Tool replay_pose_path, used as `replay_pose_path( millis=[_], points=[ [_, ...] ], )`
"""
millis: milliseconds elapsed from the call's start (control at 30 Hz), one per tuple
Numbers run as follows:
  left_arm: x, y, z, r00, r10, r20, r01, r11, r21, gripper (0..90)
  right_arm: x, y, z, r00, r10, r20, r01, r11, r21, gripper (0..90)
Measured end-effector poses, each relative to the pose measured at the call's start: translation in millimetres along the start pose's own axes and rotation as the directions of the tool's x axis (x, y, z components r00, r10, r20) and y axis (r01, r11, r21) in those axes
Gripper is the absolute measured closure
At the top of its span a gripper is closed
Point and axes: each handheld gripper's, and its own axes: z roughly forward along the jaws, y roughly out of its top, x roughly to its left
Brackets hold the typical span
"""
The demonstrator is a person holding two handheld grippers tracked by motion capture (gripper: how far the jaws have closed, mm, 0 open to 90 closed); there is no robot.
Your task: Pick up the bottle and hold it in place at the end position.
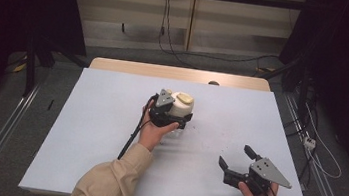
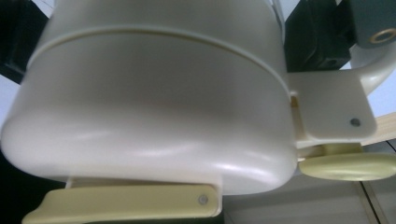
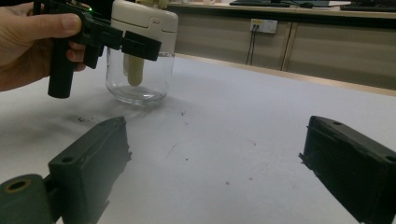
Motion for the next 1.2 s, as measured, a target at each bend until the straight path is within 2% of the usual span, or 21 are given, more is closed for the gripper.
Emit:
replay_pose_path(
  millis=[700,800,967,1067,1200],
  points=[
    [-2.7,3.6,16.8,1.0,0.005,-0.001,-0.005,0.9999,-0.013,5.2,-0.8,-0.6,0.7,1.0,0.003,-0.004,-0.003,1.0,0.002,6.3],
    [-2.6,5.3,18.0,0.9998,0.017,-0.007,-0.017,0.9995,-0.027,5.3,-0.7,-0.5,0.9,1.0,0.002,-0.004,-0.002,1.0,0.002,6.3],
    [-2.2,1.5,21.6,0.9996,0.026,-0.006,-0.026,0.9996,-0.009,5.3,-1.5,-0.9,1.4,1.0,0.0,-0.006,0.0,1.0,0.002,6.3],
    [-1.1,0.3,22.0,0.9997,0.024,-0.005,-0.024,0.9996,-0.014,5.2,-1.5,-0.7,1.0,1.0,0.001,-0.006,-0.001,1.0,-0.001,6.3],
    [-3.6,-0.8,21.0,0.999,0.044,-0.007,-0.044,0.999,-0.012,5.2,-1.6,-1.1,1.3,1.0,0.001,-0.007,-0.001,1.0,0.001,6.3]
  ],
)
